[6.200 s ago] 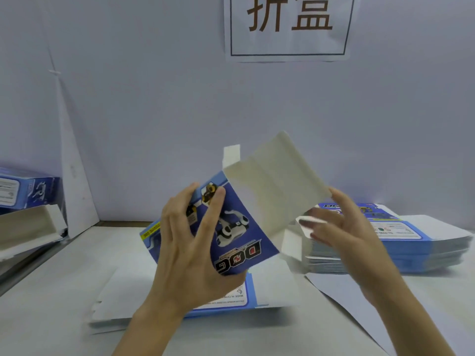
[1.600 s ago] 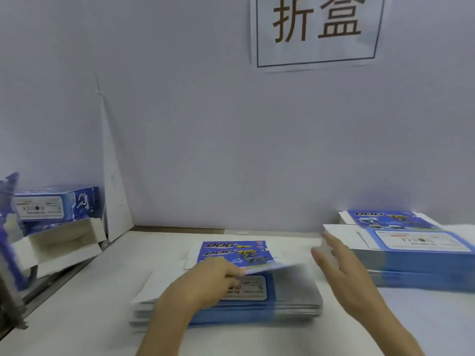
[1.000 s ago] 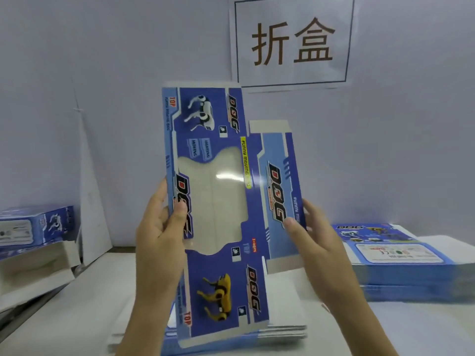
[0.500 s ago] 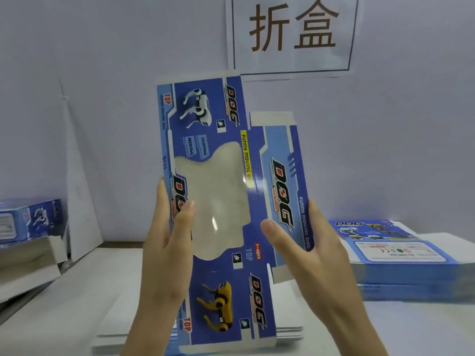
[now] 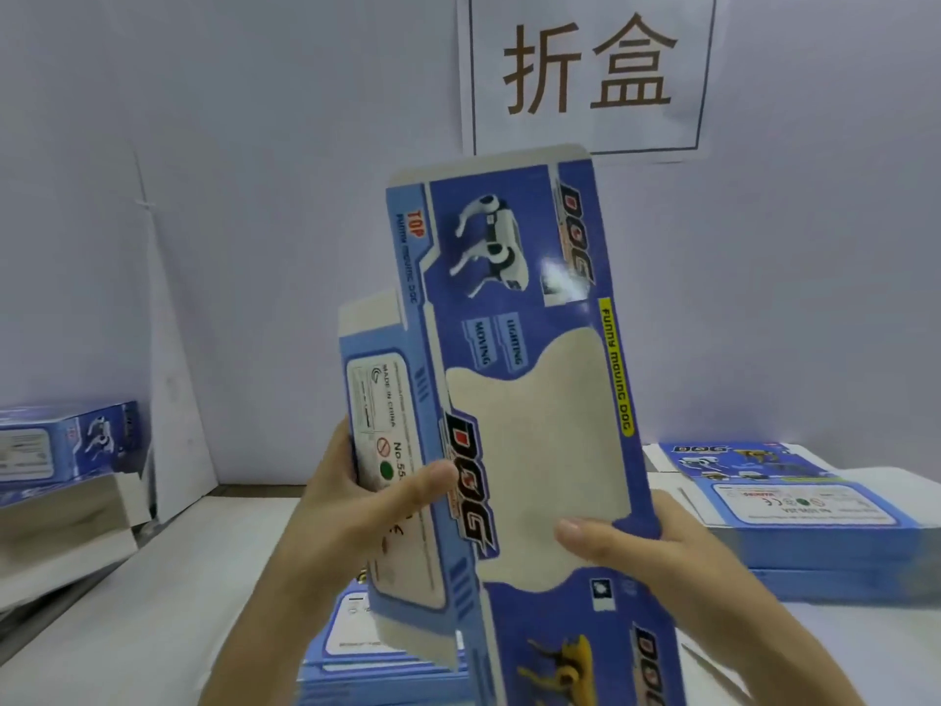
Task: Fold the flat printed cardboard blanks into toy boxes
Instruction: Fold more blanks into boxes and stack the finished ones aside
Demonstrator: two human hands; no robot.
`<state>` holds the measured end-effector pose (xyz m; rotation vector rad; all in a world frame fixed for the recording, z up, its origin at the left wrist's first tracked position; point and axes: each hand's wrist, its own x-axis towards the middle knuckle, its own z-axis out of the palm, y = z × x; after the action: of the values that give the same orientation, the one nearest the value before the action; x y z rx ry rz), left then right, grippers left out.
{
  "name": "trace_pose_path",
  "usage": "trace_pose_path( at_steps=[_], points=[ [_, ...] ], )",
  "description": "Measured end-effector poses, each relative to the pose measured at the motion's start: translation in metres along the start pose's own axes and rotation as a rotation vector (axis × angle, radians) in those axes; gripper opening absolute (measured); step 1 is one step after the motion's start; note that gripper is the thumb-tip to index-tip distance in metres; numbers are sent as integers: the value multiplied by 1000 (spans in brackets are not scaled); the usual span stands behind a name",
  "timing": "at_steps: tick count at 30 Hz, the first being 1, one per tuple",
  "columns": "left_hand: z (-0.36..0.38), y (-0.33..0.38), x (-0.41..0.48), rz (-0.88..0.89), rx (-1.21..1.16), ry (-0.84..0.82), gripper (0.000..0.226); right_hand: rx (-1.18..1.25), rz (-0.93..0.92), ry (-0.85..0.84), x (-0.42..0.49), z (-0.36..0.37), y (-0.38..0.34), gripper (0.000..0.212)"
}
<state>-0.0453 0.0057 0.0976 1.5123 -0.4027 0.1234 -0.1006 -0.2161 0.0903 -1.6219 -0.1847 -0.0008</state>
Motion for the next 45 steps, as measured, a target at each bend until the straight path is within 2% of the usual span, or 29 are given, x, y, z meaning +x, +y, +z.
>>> trace_pose_path(
  at_steps=[3,7,9,13,17,21,24,29,33,36,41,45],
  points=[
    [-2,-3,-1,-38,33,23,101,-22,-95,51,1,-5,0,44],
    [5,-7,-4,-9,-14,95,67,173,-188,197,4,0,5,34],
    [4,-7,-4,1,-39,117,62,207,-203,208,5,4,5,32],
    [1,-3,-5,-3,-129,38,54,188,-206,222,2,1,3,30],
    [6,-4,-6,25,-133,62,52,161,-208,257,3,-6,6,47],
    [11,-5,-8,33,-143,53,39,142,-189,259,1,-11,6,55],
    [13,-6,-8,37,-132,61,51,156,-189,263,0,-13,7,57],
    [14,-7,-9,42,-137,78,41,145,-168,265,-2,-14,5,58],
    [16,-7,-9,9,-156,26,55,99,-217,310,-3,-16,3,53],
    [14,-8,-8,25,-148,61,58,119,-229,300,-5,-13,2,50],
    [14,-6,-10,17,-179,78,50,95,-294,321,-6,-7,-2,44],
    [16,-3,-10,41,-108,110,66,61,-341,344,-5,-1,-2,40]
  ],
)
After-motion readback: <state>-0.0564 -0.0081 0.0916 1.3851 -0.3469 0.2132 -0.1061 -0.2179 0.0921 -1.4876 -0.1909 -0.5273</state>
